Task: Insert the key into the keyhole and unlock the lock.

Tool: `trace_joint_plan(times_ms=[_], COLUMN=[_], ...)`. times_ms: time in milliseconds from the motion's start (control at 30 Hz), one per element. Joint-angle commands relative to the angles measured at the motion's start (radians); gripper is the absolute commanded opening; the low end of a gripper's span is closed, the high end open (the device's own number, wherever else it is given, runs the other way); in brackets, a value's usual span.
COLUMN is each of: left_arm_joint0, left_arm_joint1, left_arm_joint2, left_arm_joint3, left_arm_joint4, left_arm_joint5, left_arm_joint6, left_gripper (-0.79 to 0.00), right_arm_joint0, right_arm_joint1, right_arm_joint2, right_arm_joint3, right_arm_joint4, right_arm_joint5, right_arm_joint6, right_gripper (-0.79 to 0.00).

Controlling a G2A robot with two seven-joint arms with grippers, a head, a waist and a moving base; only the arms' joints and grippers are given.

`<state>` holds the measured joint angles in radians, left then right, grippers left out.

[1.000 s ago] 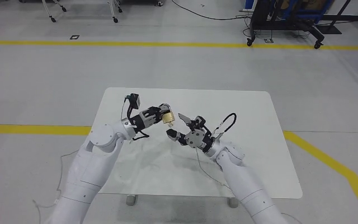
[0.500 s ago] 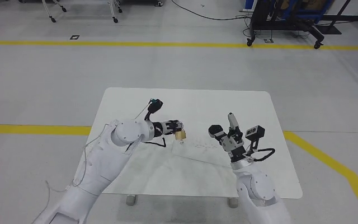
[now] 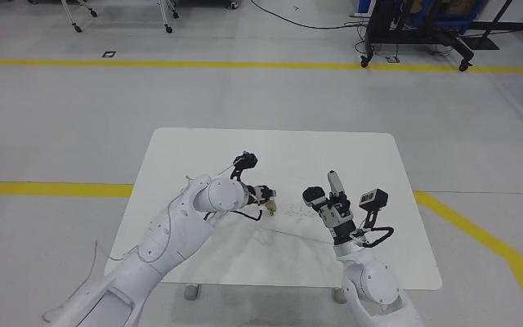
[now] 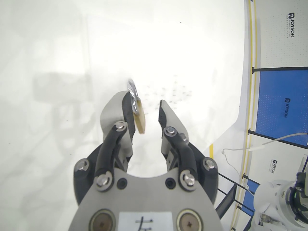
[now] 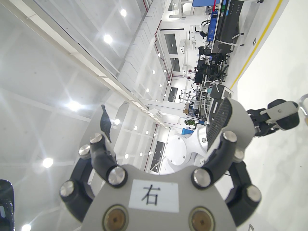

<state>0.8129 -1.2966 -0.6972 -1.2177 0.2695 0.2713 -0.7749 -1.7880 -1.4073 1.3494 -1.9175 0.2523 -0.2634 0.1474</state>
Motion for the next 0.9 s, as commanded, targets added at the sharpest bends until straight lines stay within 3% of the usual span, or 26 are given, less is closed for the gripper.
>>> trace_joint_plan(times_ms=[0,33,100,333,600,733,867], left_arm_joint0=[-0.005,-0.007,-0.009,0.024,0.165,0.245,0.323], left_arm_joint1=[-0.004,-0.006,-0.009,0.007,0.062,0.087,0.099], left_arm_joint2=[0.0,0.0,-0.002,-0.111,-0.299,-0.387,-0.471], left_arm_joint3=[0.011,0.015,0.02,-0.021,-0.178,-0.27,-0.334], left_arm_joint4=[-0.006,-0.008,-0.007,-0.091,-0.071,0.031,0.061], left_arm_joint5=[-0.005,-0.006,-0.011,-0.099,-0.248,-0.277,-0.308], left_arm_joint6=[-0.004,-0.004,-0.002,0.06,0.157,0.269,0.414], left_gripper=[-0.108,-0.105,0.0,0.0,0.0,0.0,0.0], right_arm_joint0=[0.0,0.0,0.0,0.0,0.003,-0.012,-0.046], right_arm_joint1=[0.0,0.0,0.0,0.0,0.0,-0.006,-0.009], right_arm_joint2=[0.0,0.0,0.0,0.0,0.009,0.052,0.075], right_arm_joint3=[0.0,0.0,0.0,0.0,-0.002,-0.025,-0.062], right_arm_joint4=[0.0,0.0,0.0,0.0,-0.001,-0.109,-0.102], right_arm_joint5=[0.0,0.0,0.0,0.0,-0.004,-0.114,-0.245], right_arm_joint6=[0.0,0.0,0.0,0.0,-0.018,-0.231,-0.286], right_gripper=[0.0,0.0,0.0,0.0,0.0,0.0,0.0])
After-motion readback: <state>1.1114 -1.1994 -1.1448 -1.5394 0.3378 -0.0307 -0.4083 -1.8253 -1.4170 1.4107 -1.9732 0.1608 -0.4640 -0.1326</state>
